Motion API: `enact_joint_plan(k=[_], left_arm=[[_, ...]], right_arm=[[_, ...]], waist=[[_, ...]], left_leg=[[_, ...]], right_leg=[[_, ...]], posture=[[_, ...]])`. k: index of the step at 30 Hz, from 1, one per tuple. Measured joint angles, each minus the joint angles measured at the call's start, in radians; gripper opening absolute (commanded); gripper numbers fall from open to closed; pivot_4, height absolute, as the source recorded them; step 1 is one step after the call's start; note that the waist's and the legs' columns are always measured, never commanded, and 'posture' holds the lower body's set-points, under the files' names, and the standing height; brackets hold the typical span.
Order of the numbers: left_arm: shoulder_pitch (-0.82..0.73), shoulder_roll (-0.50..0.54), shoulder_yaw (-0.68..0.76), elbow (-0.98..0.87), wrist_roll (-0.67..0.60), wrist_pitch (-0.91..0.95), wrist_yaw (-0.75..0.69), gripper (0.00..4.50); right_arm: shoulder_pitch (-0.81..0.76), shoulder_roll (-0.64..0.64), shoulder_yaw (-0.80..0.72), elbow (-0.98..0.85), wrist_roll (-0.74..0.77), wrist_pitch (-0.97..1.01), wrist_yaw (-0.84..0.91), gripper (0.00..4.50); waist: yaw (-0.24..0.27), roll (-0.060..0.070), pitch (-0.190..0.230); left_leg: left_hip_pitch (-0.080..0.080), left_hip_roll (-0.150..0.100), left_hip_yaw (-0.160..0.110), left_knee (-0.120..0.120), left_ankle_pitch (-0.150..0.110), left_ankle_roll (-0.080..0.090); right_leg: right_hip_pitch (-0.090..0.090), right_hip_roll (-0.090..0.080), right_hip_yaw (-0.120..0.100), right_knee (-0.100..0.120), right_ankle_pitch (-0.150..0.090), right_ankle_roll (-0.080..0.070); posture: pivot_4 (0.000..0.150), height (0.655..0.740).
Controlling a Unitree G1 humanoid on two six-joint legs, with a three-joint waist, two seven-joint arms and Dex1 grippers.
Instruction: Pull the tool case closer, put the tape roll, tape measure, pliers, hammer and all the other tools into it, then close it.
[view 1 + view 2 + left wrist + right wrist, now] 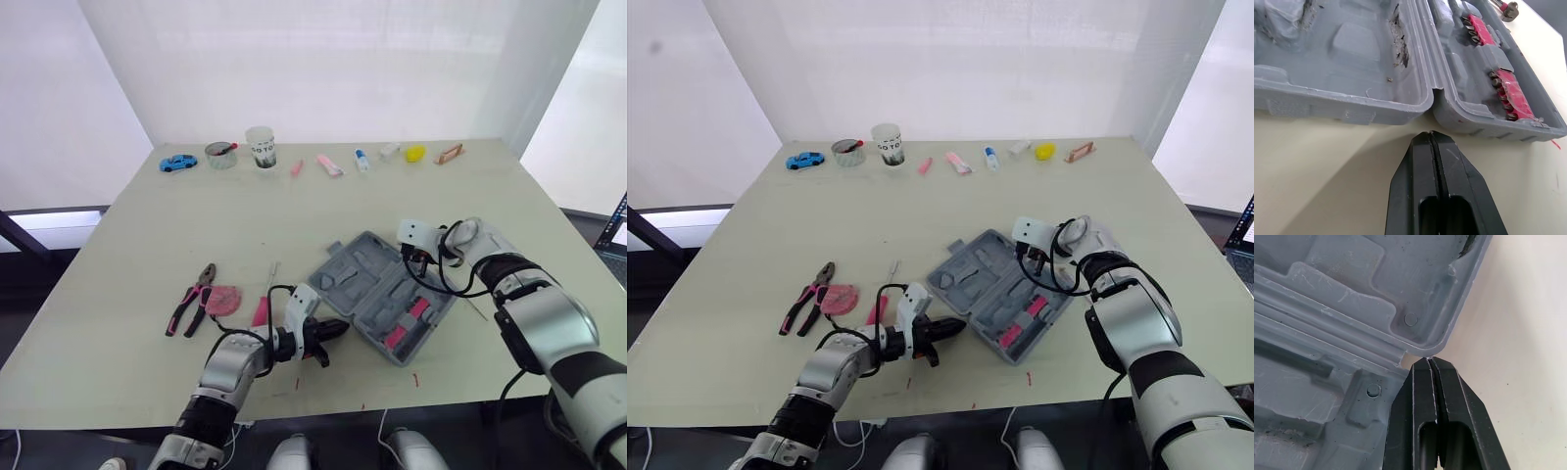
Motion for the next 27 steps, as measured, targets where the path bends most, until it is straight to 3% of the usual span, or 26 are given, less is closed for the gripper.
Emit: enact_joint_plan(k=[16, 27], left_arm=[[0.035, -0.006, 0.001, -0.044, -0.011, 0.015, 0.02, 0.0], [0.035, -0.013, 0.001, -0.044, -0.011, 0.015, 0.031, 0.0]], right_arm=[[0.003, 0.012, 0.062, -0.003, -0.054, -0.005, -0.076, 0.02], [-0.006, 0.01, 0.063, -0.003, -0.056, 0.009, -0.02, 0.02]], waist=[[0.002, 0.0, 0.0], [0.002, 0.0, 0.0]], left_leg=[[0.001, 0.0, -0.001, 0.0, 0.0, 0.0], [0.001, 0.0, -0.003, 0.0, 0.0, 0.0]], right_leg=[[0.001, 0.0, 0.0, 0.0, 0.0, 0.0], [0.002, 0.0, -0.003, 0.0, 0.0, 0.0]], posture=[[0.15, 0.74], [0.15, 0.74]])
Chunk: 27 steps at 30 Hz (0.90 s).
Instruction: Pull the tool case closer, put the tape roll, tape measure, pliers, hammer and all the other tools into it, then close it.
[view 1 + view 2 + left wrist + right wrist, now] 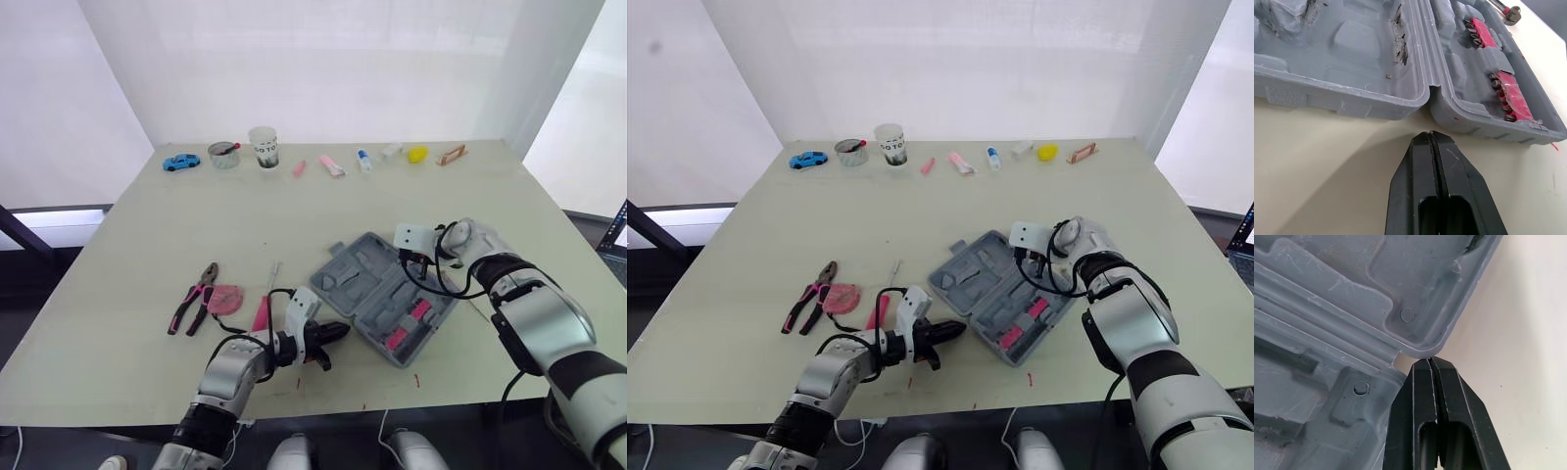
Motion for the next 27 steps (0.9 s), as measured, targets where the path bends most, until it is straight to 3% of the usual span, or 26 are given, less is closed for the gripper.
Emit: enact_joint_plan(k=[27], left_arm=[[-0.01, -0.003, 0.038, 0.032, 0.001, -0.01, -0.001, 0.0]], right_arm=[[0.011, -0.027, 0.0, -0.005, 0.008, 0.115, 0.283, 0.02]], waist=[[0.002, 0.0, 0.0]], left_leg=[[-0.001, 0.0, -0.002, 0.0, 0.0, 0.0]], right_leg=[[0.001, 0.0, -0.003, -0.001, 0.0, 0.0]], posture=[[0.15, 0.74]])
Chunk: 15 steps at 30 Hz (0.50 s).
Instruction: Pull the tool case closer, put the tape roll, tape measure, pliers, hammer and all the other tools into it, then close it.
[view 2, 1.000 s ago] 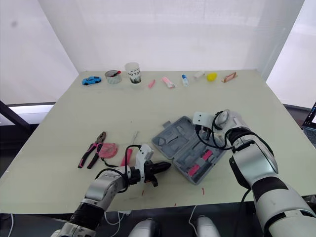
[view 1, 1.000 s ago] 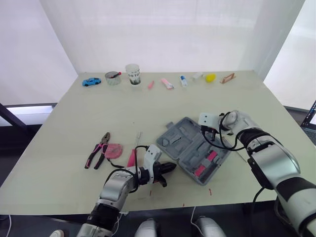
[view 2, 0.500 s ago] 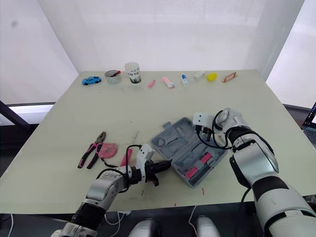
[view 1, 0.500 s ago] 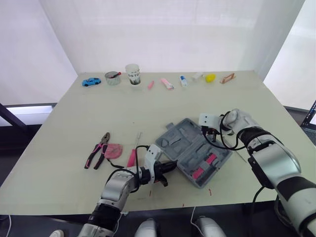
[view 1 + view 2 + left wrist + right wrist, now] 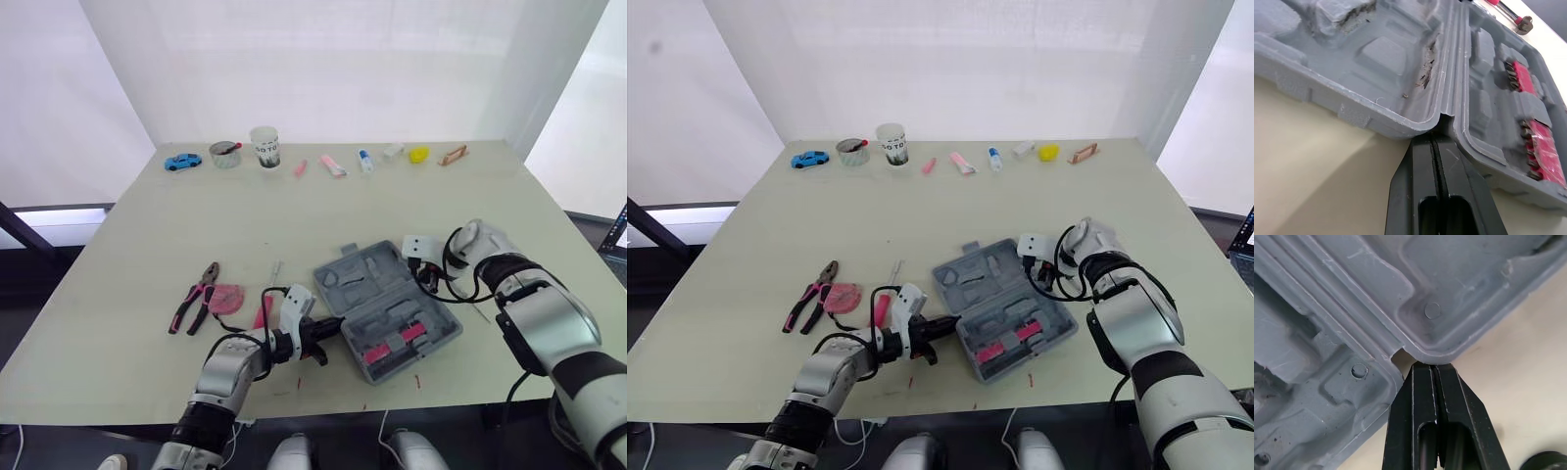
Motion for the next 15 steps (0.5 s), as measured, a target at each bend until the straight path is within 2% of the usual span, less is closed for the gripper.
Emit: enact_joint_plan(k=[15], left_arm=[[-0.088, 0.08, 0.008, 0.134, 0.006, -0.058, -0.086, 0.0]], right_arm=[[0.057, -0.032, -0.083, -0.014, 0.114, 0.087, 0.245, 0.02]], waist=[[-0.003, 0.0, 0.0]], left_leg=[[0.0, 0.0, 0.0, 0.0, 0.0, 0.0]], right_leg=[[0.0, 0.0, 0.0, 0.0, 0.0, 0.0]], posture=[[0.15, 0.74]])
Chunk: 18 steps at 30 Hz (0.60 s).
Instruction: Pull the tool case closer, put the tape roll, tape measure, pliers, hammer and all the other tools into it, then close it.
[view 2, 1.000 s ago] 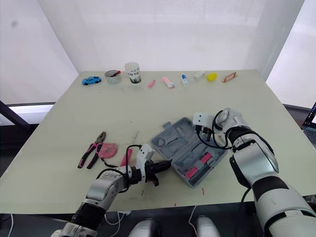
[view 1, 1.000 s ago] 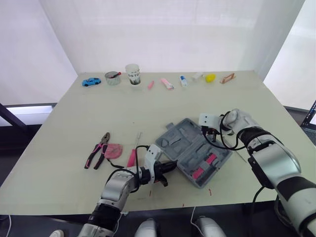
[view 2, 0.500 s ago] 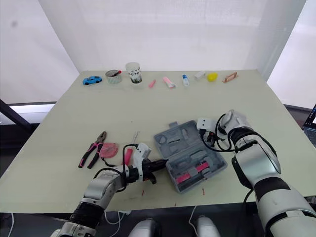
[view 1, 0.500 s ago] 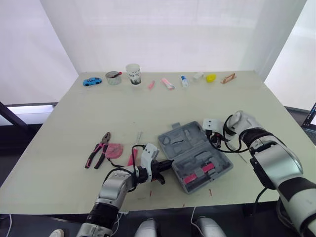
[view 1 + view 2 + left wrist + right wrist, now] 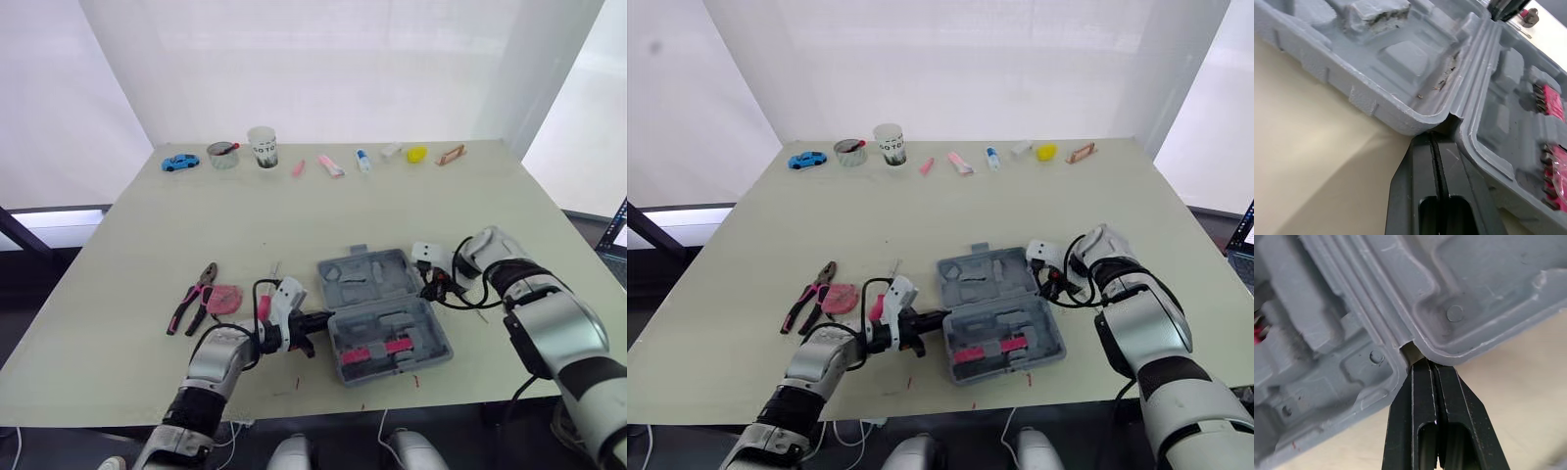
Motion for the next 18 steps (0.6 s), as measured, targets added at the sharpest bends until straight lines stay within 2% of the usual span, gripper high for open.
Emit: enact_joint_plan(k=[9, 18], left_arm=[[-0.053, 0.036, -0.002, 0.079, 0.016, -0.027, -0.067, 0.0], [-0.072, 0.059, -0.013, 0.115, 0.043, -0.066, -0.126, 0.0]], right_arm=[[0.113, -0.022, -0.105, -0.068, 0.126, 0.008, 0.052, 0.02], [0.329, -0.041, -0.181, -0.337, 0.265, 0.036, 0.048, 0.02]], waist=[[-0.003, 0.0, 0.0], [-0.001, 0.0, 0.0]], left_leg=[[0.0, 0.0, 0.0, 0.0, 0.0, 0.0], [0.0, 0.0, 0.0, 0.0, 0.0, 0.0]], right_leg=[[0.0, 0.001, 0.0, 0.001, 0.0, 0.0], [0.0, 0.001, 0.001, 0.0, 0.0, 0.0]], posture=[[0.15, 0.74], [0.15, 0.74]])
